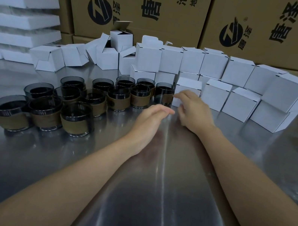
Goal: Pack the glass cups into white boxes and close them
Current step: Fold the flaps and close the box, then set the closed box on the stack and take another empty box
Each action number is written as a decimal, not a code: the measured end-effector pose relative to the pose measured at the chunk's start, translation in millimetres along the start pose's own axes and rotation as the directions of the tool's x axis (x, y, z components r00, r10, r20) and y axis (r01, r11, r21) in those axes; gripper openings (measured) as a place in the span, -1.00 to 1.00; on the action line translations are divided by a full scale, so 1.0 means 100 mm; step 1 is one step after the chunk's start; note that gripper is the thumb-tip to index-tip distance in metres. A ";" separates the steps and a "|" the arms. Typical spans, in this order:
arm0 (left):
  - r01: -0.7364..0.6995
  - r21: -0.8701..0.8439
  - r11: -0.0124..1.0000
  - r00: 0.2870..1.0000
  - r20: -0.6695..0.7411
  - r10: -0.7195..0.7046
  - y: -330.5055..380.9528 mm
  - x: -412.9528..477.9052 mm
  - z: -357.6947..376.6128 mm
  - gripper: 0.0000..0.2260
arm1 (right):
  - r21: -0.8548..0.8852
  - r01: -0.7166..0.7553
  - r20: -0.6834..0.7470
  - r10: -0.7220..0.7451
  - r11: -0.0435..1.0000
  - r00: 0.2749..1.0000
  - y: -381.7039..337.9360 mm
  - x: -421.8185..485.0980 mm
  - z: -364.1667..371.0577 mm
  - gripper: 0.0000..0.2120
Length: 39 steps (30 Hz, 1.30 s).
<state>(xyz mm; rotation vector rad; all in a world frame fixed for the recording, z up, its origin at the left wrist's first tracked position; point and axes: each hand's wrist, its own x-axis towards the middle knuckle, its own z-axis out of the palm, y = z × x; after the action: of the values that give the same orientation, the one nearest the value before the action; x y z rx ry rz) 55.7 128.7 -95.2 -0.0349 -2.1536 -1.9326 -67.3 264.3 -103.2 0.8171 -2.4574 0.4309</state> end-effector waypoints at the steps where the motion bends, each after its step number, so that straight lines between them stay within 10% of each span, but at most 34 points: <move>1: -0.003 0.001 1.000 1.000 0.001 0.003 -0.01 0.00 0.00 -0.77 | -0.010 -0.015 0.018 0.015 1.000 1.000 0.03 0.02 0.02 -0.58; 14: -0.038 0.136 0.990 0.998 -0.035 0.044 -0.11 0.08 0.00 -0.78 | -0.087 -0.341 0.220 0.351 0.936 0.910 0.09 0.08 0.08 -0.47; 23: -0.046 0.104 0.993 0.967 -0.243 0.071 -0.12 0.09 -0.03 -0.85 | -0.009 -0.144 0.003 0.145 0.989 0.989 -0.70 -0.24 -0.06 -0.89; 28: -0.038 0.146 0.989 0.957 -0.279 0.078 -0.12 0.07 -0.07 -0.79 | 0.113 -0.190 0.099 0.179 0.975 0.979 -1.05 -0.43 -0.10 -0.63; 32: -0.103 0.268 0.958 0.936 -0.301 0.184 -0.10 0.00 -0.05 -0.81 | 0.185 -0.209 0.149 0.183 0.960 0.972 -1.04 -0.48 -0.14 -0.79; 39: -0.146 0.358 0.922 0.871 -0.396 0.292 0.39 0.37 -0.43 -0.79 | -0.101 -0.145 0.213 0.164 0.984 0.963 -1.10 -0.36 -0.02 -0.92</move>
<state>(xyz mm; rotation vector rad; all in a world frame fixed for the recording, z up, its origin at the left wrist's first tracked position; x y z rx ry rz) 33.6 85.8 -46.0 0.1905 -2.0107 -1.2920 27.4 197.3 -106.6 0.6717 -2.7380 0.3024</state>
